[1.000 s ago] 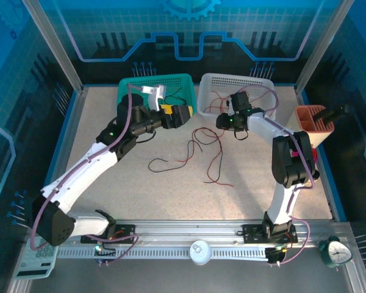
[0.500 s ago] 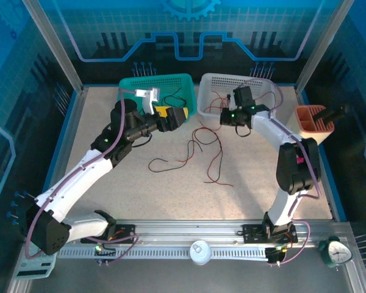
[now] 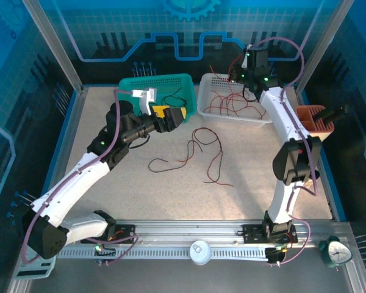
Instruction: Untangle the cables
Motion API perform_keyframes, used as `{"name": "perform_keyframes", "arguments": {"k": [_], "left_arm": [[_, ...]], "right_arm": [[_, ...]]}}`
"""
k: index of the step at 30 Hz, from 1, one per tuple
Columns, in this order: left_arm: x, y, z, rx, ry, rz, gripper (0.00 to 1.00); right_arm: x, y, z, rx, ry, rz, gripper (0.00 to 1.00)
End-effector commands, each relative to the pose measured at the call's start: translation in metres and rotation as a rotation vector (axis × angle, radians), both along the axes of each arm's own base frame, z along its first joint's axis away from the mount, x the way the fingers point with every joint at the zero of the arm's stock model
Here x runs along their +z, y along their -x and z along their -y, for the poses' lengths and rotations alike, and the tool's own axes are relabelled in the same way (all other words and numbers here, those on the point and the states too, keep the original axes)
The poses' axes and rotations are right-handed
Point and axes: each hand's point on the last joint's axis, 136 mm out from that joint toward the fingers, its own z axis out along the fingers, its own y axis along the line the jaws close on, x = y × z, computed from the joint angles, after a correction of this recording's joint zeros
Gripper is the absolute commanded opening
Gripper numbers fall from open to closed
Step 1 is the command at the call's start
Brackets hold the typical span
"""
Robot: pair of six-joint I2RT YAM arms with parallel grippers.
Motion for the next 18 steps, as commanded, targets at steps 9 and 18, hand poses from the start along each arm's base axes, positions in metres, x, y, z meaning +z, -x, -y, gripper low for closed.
{"name": "perform_keyframes", "arguments": {"k": [9,18], "left_arm": [[-0.009,0.002,-0.007,0.018,-0.034,-0.025,0.99],[-0.023,-0.003,-0.011,0.046,-0.105,-0.048,0.99]], "right_arm": [[-0.059,0.023,0.036,-0.083,0.054,-0.180,0.63],[0.001,0.066,0.005,0.020,-0.008,-0.035,0.64]]}}
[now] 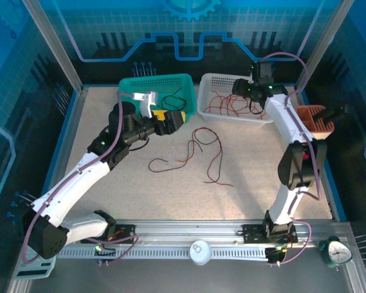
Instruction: Untangle the cables
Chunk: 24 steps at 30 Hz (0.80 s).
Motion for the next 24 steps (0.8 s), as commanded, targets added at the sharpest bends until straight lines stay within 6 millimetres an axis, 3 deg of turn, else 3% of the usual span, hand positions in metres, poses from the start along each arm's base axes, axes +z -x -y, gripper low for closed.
{"name": "perform_keyframes", "arguments": {"k": [1,4,7,15,18,24], "left_arm": [[-0.003,-0.003,-0.006,0.026,-0.040,0.007,0.99],[-0.025,-0.003,-0.010,0.039,-0.083,-0.040,0.99],[-0.051,0.001,-0.017,0.065,-0.118,-0.097,0.99],[-0.132,0.026,-0.049,0.234,-0.061,-0.361,0.99],[-0.157,0.038,-0.062,0.324,0.027,-0.461,0.99],[-0.200,0.057,-0.087,0.510,0.232,-0.621,0.99]], "right_arm": [[0.035,0.021,-0.030,0.086,-0.043,0.098,0.64],[0.040,0.048,-0.057,0.158,-0.076,0.117,0.65],[0.030,0.079,-0.087,0.236,-0.080,0.111,0.65],[-0.056,0.141,-0.150,0.385,-0.109,-0.049,0.65],[-0.081,0.154,-0.168,0.417,-0.103,-0.098,0.65],[-0.110,0.164,-0.189,0.438,-0.116,-0.152,0.65]]}}
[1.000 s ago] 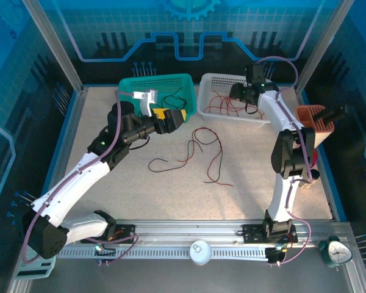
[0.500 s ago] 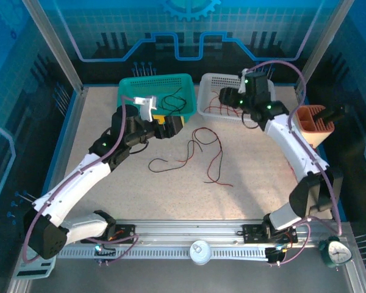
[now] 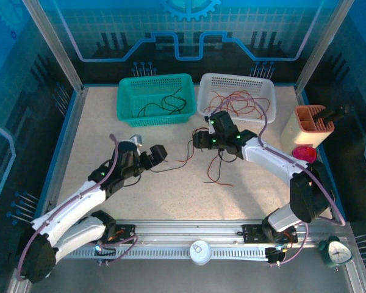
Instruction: Untangle the cables
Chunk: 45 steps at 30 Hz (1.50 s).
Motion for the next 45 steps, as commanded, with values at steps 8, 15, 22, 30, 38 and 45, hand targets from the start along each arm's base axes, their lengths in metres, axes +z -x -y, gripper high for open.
{"name": "perform_keyframes", "arguments": {"k": [8,15,22,30,38,45], "left_arm": [[-0.038,0.005,-0.036,0.359,0.171,-0.155,0.85],[-0.046,0.001,-0.036,0.391,0.146,-0.194,0.78],[-0.060,-0.002,-0.024,0.378,0.121,-0.242,0.77],[-0.066,-0.004,-0.013,0.392,0.130,-0.262,0.73],[-0.074,-0.005,-0.005,0.403,0.141,-0.279,0.71],[-0.082,-0.009,0.006,0.395,0.140,-0.299,0.68]], "right_arm": [[-0.026,-0.008,-0.024,0.009,-0.011,-0.023,0.65],[-0.048,-0.009,-0.033,0.029,-0.016,-0.064,0.64],[-0.058,-0.011,-0.035,0.034,-0.010,-0.078,0.64],[-0.040,-0.014,-0.030,0.031,-0.018,-0.045,0.64],[-0.004,-0.017,-0.018,0.008,-0.051,0.019,0.64],[0.029,-0.017,-0.003,-0.016,-0.077,0.082,0.64]]}}
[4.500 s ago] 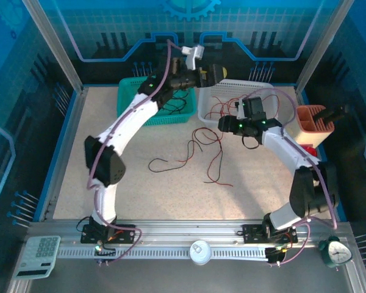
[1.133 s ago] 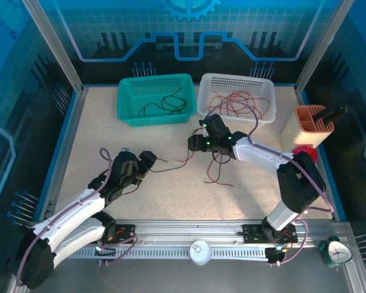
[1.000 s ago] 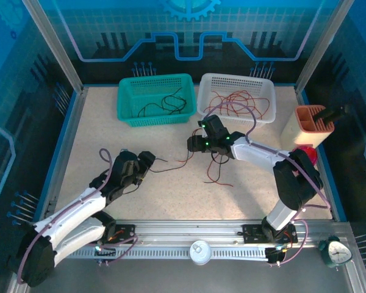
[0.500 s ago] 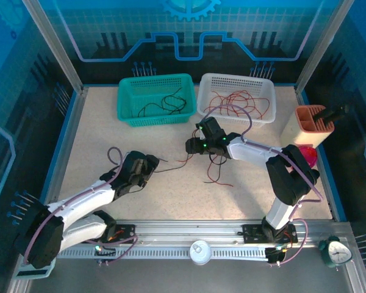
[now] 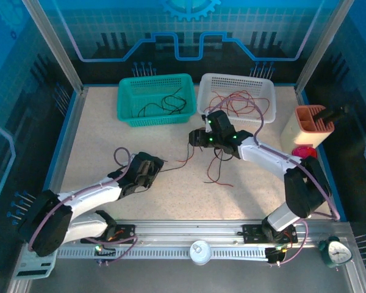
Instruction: Untangle the cables
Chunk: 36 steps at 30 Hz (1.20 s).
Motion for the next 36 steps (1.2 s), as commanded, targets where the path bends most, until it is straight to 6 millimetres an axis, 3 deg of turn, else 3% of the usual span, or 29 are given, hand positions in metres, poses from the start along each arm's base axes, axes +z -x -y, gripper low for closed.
{"name": "perform_keyframes", "arguments": {"k": [1,15,17,19,21,24,27,33,36], "left_arm": [[0.013,-0.014,0.010,0.021,0.032,0.042,0.68],[0.005,-0.020,0.007,0.031,-0.008,0.054,0.55],[0.004,-0.021,0.007,0.031,-0.006,0.059,0.49],[0.003,-0.022,0.009,0.025,-0.005,0.065,0.41],[0.003,-0.023,0.010,0.015,-0.004,0.072,0.33],[0.006,-0.024,0.013,-0.002,0.000,0.084,0.22],[0.010,-0.025,0.013,-0.010,-0.003,0.098,0.15],[0.020,-0.031,0.016,-0.039,-0.022,0.140,0.00],[0.032,-0.036,0.020,-0.075,-0.036,0.179,0.00]], "right_arm": [[0.026,-0.003,0.010,-0.014,-0.013,0.049,0.64],[0.050,0.006,0.015,-0.012,-0.046,0.080,0.64],[0.050,0.006,0.023,-0.040,-0.019,0.081,0.64],[0.046,0.003,0.049,-0.149,0.037,0.063,0.64],[0.041,0.001,0.098,-0.333,0.110,0.036,0.64],[0.062,0.015,0.170,-0.574,0.217,0.111,0.65],[0.081,0.041,0.224,-0.766,0.297,0.138,0.74],[0.076,0.074,0.286,-0.959,0.351,0.055,0.82],[0.072,0.091,0.310,-1.038,0.364,0.010,0.85]]}}
